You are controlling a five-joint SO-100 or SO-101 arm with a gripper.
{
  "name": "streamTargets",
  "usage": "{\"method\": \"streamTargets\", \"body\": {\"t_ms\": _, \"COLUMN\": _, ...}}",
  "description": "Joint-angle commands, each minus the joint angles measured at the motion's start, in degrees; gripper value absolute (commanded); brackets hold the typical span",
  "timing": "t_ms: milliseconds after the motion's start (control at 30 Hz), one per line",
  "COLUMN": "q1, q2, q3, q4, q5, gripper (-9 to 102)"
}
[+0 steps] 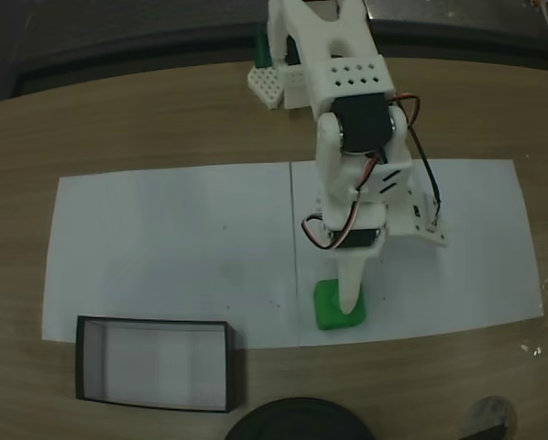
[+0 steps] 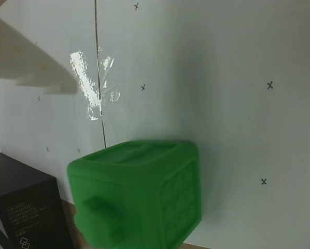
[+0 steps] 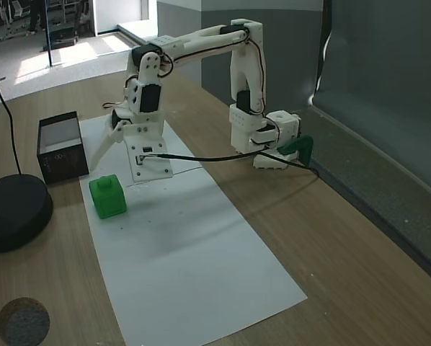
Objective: Grab a green square and put it in the box.
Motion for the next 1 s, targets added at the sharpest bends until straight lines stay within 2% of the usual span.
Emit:
{"method": "streamTargets", "body": {"t_ms": 0, "q1": 0.18, "q2": -2.46, "q3": -9.67, "q4": 1.05, "q5": 0.18, "gripper": 37}}
{"method": "streamTargets", "body": {"t_ms": 533, "q1": 1.41, "q2": -16.26, "q3": -18.98, "q4": 0.62, "q5": 0.18, "gripper": 36}}
{"method": "streamTargets", "body": {"t_ms": 600, "q1": 1.23, "q2": -17.05, "q3": -19.25, "q4": 0.35, "q5": 0.18, "gripper": 33}}
{"method": "streamTargets", "body": {"t_ms": 767, "q1": 1.49, "q2": -17.67, "q3": -19.95, "q4": 0.18, "q5": 0.18, "gripper": 16}}
{"method": "streamTargets", "body": {"t_ms": 967, "q1": 2.55, "q2": -15.56, "q3": -25.05, "q4": 1.23, "q5": 0.35, "gripper": 14}}
